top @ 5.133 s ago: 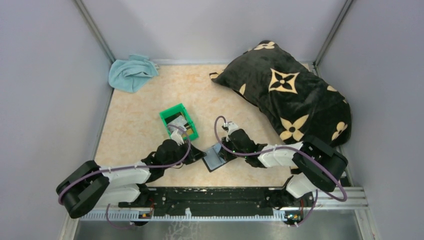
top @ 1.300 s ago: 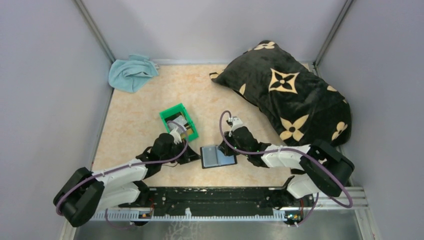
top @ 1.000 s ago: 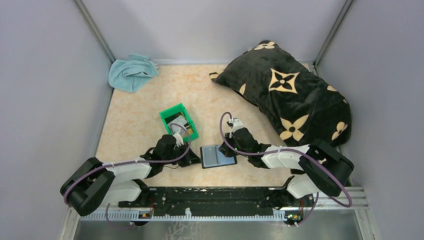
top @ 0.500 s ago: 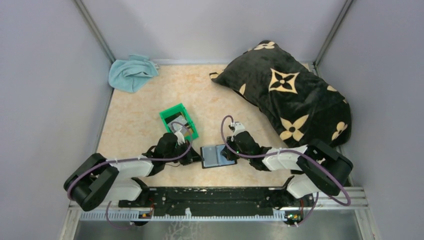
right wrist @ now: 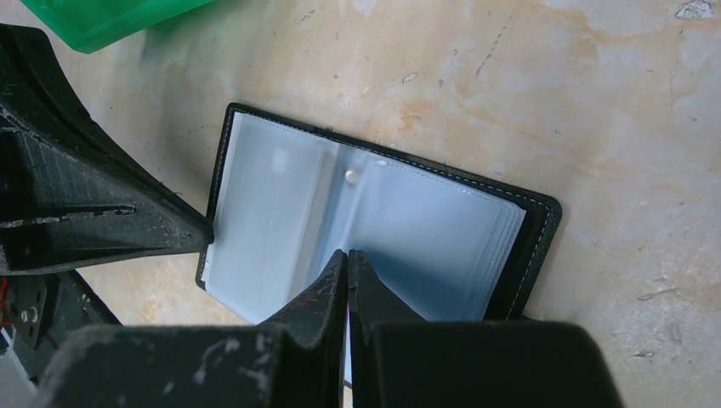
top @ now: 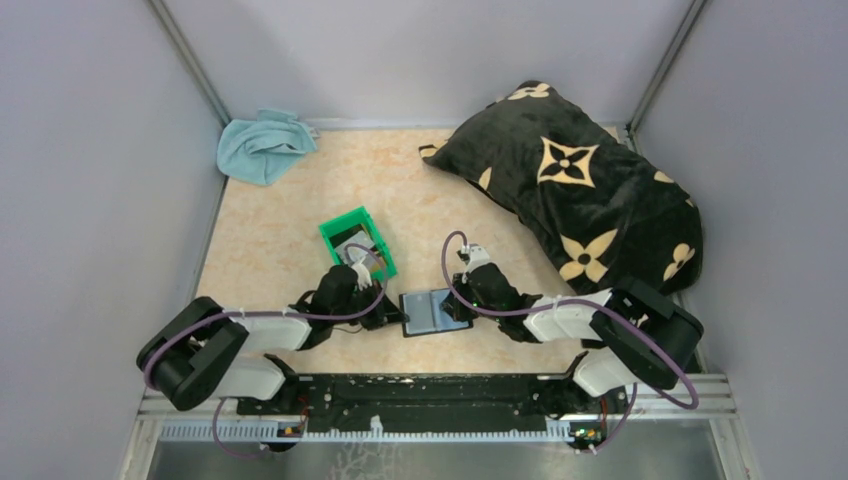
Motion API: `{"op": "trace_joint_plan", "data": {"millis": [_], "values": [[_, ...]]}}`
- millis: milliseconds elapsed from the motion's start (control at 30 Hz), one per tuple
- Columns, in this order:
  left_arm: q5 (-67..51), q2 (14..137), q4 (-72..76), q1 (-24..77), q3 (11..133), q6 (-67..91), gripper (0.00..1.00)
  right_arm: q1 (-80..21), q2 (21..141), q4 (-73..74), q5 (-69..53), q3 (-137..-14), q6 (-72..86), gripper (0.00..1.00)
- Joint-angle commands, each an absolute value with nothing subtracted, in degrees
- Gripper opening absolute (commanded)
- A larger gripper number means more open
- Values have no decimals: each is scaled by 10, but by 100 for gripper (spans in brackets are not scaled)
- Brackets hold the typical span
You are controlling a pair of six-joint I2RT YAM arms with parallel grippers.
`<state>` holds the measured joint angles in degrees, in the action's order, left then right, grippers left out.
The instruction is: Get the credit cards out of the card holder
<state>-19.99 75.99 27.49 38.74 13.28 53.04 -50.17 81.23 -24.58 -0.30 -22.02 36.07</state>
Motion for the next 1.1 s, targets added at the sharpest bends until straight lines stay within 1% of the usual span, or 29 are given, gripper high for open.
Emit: {"op": "trace_joint_plan", "data": {"millis": [0,300,433,600,867,1067], "values": [[-202,774,312,383,140,530,0,-509,820,-271,-7,-209,366,0],[-208,794,318,383,138,528,0,-510,817,-274,-8,-206,369,0],[-208,792,313,383,138,521,12,-509,821,-278,-10,-206,370,0],[-229,813,359,384,137,535,17,-509,825,-284,-12,-205,372,0],[-260,873,472,384,134,580,18,-509,828,-289,-13,-201,376,0],[-261,879,502,384,135,592,18,-509,830,-291,-15,-199,377,0]]}}
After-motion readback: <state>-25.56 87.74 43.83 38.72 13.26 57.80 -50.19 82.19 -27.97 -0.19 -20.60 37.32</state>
